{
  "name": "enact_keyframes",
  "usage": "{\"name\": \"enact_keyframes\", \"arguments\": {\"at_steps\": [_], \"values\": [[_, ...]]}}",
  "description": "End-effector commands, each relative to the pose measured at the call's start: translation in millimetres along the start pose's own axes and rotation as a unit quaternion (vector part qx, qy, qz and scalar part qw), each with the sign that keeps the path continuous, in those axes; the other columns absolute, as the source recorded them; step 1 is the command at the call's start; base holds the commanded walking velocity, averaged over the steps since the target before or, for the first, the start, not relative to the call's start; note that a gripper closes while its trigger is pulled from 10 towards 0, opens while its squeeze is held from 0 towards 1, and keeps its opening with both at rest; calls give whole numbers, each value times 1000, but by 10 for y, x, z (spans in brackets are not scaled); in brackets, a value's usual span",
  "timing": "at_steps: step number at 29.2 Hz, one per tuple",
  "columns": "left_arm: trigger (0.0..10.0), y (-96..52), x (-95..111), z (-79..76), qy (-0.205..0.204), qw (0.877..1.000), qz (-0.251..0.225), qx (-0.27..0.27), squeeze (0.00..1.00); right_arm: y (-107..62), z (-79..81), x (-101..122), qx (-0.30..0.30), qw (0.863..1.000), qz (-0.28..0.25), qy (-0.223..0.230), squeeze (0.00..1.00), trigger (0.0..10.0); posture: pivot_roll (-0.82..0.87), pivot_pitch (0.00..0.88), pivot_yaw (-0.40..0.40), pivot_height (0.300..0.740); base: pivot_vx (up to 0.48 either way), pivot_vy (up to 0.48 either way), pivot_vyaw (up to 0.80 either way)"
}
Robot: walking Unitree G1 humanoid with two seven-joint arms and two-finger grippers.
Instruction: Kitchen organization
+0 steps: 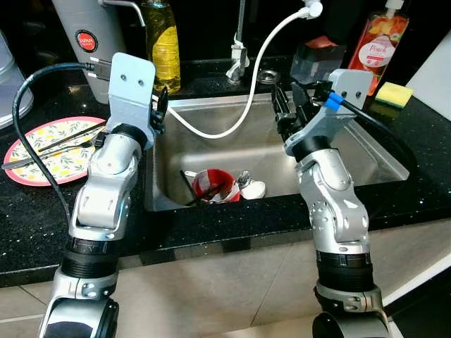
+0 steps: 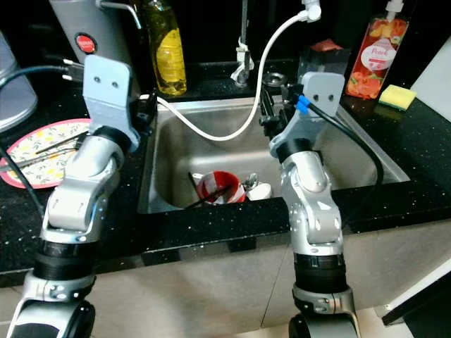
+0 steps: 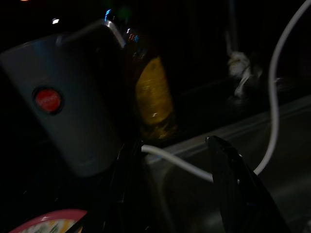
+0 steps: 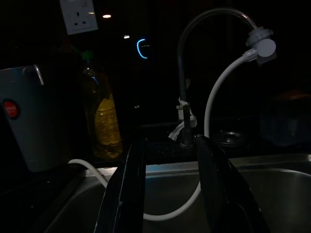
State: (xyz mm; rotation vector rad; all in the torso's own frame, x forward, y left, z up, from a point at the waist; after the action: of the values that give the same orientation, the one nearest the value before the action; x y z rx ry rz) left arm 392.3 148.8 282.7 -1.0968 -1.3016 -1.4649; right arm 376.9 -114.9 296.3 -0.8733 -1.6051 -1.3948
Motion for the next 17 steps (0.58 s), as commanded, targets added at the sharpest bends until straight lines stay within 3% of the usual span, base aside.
{"name": "enact_keyframes", "arguments": {"at_steps": [1,11,12,13,15,16,17], "values": [[10000,21,-11,152,13,1000,8,26,0,25,-3,0,1,1000,-2,1,0,10000,101,0,-9,740,0,0,0],[10000,-35,-38,138,29,999,11,24,0,69,43,13,14,1000,-5,1,0,10000,110,0,-24,740,0,0,0],[10000,-40,-100,221,62,997,34,35,0,71,46,10,15,1000,-5,1,0,10000,110,0,-23,740,0,0,0],[10000,-40,-100,221,62,997,34,35,0,71,46,10,15,1000,-5,1,0,10000,110,0,-23,740,0,0,0],[10000,-44,-279,554,103,985,98,103,0,70,45,8,15,1000,-5,1,0,10000,112,0,-19,740,0,0,0],[10000,-44,-279,554,103,985,98,103,0,70,45,8,15,1000,-5,1,0,10000,112,0,-19,740,0,0,0],[10000,-60,-349,703,115,977,124,132,0,71,45,5,14,1000,-5,1,0,10000,113,0,-17,740,0,0,0]]}}
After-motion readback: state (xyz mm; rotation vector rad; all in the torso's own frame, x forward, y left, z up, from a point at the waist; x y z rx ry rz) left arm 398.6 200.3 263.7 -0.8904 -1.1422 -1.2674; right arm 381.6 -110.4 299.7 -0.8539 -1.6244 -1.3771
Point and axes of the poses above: a point about 5 cm out from each wrist's last joint towards the gripper, its own y axis pointing out of the wrist towards the gripper, its own x axis along the axis of the wrist's last joint, z = x × y, the point moved 6 cm from there along y, pointing out of the wrist towards the gripper, and after that the axes turned 11 degrees about -y, right-handed, at the moved point
